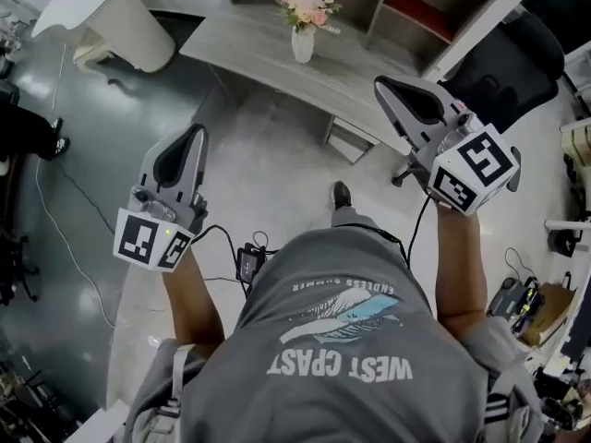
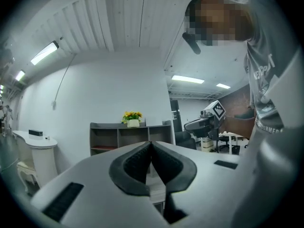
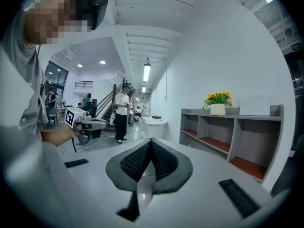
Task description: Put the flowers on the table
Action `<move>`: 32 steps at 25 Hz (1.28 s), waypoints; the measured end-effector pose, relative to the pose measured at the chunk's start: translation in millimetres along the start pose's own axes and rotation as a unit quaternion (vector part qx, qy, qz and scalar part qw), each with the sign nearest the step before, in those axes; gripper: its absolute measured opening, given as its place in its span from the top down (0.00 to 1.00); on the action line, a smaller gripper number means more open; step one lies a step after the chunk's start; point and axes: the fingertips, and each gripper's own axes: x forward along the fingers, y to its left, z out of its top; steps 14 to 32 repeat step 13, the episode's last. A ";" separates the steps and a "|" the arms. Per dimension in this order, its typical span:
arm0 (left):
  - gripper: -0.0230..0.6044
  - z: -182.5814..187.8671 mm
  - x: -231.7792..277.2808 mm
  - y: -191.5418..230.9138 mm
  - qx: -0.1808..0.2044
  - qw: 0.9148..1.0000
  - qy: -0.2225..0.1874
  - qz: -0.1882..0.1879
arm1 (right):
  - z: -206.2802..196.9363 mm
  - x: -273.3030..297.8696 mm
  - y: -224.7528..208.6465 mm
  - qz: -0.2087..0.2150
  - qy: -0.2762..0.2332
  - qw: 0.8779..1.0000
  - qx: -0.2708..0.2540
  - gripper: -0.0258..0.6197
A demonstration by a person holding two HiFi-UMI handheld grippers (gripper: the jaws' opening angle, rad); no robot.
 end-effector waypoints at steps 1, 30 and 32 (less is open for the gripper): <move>0.93 -3.4 -2.4 -6.2 -0.004 1.000 0.000 -0.005 | -2.3 -5.8 2.8 -0.003 -0.001 1.000 0.001 0.92; 0.93 23.0 -1.1 -25.3 -0.009 0.999 0.020 -0.029 | 33.6 -37.5 -5.2 -0.022 0.001 1.000 0.007 0.92; 0.93 23.0 -1.1 -25.3 -0.009 0.999 0.020 -0.029 | 33.6 -37.5 -5.2 -0.022 0.001 1.000 0.007 0.92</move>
